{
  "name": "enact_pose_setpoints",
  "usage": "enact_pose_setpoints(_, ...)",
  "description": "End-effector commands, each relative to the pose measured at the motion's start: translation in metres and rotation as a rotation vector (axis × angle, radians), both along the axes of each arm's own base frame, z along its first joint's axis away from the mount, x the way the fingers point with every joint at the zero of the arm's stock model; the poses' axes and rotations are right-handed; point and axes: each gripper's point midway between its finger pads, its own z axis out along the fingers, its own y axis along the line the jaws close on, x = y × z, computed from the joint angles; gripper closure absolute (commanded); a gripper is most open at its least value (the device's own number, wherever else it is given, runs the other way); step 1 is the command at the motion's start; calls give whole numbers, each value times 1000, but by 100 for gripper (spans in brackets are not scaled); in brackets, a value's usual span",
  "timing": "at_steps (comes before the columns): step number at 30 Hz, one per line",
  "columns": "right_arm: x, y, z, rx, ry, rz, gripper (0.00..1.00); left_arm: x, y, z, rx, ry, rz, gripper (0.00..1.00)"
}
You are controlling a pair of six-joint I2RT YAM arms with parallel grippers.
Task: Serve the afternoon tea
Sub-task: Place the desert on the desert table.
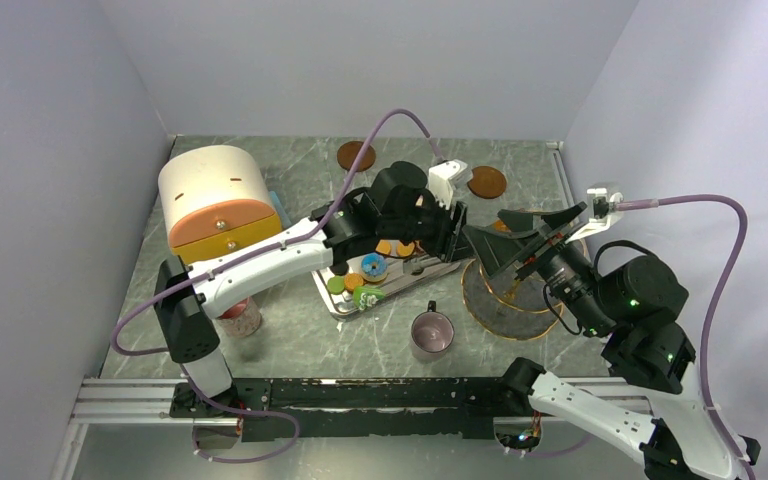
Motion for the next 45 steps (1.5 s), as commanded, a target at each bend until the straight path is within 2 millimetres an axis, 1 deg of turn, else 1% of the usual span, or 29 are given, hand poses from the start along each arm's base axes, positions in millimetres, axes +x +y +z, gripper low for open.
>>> enact_pose_setpoints(1, 1, -3, -1, 6, -4, -15, 2, -2, -9, 31, -80, -40, -19, 48)
enact_pose_setpoints(6, 3, -3, -3, 0, -1, -22, 2, 2, -7, 33, -76, -53, -1, 44)
enact_pose_setpoints(10, 3, -3, -4, -4, 1, -24, 2, 4, -8, 29, -60, -55, 6, 42)
enact_pose_setpoints(15, 3, -4, -3, 0, -2, -27, 2, 5, -8, 27, -52, -55, 6, 41)
enact_pose_setpoints(31, 2, -6, -4, 0, -1, -31, 2, 7, -4, 29, -42, -71, 23, 37)
enact_pose_setpoints(36, 3, -4, -7, -5, 6, -28, 2, 7, -1, 38, -56, -77, 32, 39)
enact_pose_setpoints(41, 2, -5, -10, -6, 13, -28, 2, 5, 3, 61, -113, -85, 46, 42)
enact_pose_setpoints(43, 2, -5, -11, -10, 14, -29, 2, 10, 8, 64, -109, -102, 84, 42)
enact_pose_setpoints(45, 2, -5, -11, -12, 16, -28, 2, 17, 15, 63, -88, -122, 129, 42)
